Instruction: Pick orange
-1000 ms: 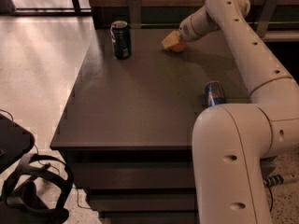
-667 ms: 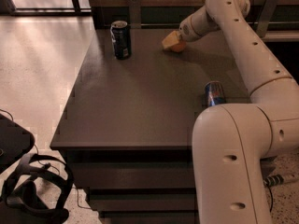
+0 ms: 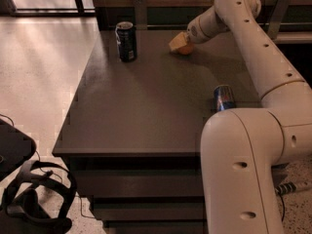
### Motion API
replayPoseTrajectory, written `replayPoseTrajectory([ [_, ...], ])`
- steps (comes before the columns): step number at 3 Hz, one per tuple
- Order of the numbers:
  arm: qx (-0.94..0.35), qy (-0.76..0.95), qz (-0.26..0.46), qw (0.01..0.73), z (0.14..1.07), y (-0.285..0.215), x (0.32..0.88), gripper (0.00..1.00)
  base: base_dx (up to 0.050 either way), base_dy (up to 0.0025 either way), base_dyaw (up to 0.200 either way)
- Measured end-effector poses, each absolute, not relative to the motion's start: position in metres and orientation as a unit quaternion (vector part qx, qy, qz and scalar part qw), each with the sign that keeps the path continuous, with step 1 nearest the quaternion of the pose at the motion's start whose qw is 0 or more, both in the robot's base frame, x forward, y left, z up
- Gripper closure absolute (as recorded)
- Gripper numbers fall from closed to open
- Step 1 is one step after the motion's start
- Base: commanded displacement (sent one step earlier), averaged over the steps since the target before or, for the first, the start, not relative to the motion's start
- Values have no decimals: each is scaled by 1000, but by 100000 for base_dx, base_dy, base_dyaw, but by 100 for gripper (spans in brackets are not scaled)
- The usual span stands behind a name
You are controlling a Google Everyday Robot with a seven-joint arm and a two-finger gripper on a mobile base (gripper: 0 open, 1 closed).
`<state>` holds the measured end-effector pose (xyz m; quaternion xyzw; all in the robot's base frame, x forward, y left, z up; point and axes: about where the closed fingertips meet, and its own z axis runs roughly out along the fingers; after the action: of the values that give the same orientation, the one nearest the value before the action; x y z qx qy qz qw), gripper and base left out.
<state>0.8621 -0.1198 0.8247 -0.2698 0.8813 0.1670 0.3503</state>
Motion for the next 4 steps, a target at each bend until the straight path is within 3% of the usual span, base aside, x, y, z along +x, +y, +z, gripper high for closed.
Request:
replayPoseTrajectory([
  [4, -270, 881, 167, 350, 825, -120, 862, 100, 0, 0, 0],
])
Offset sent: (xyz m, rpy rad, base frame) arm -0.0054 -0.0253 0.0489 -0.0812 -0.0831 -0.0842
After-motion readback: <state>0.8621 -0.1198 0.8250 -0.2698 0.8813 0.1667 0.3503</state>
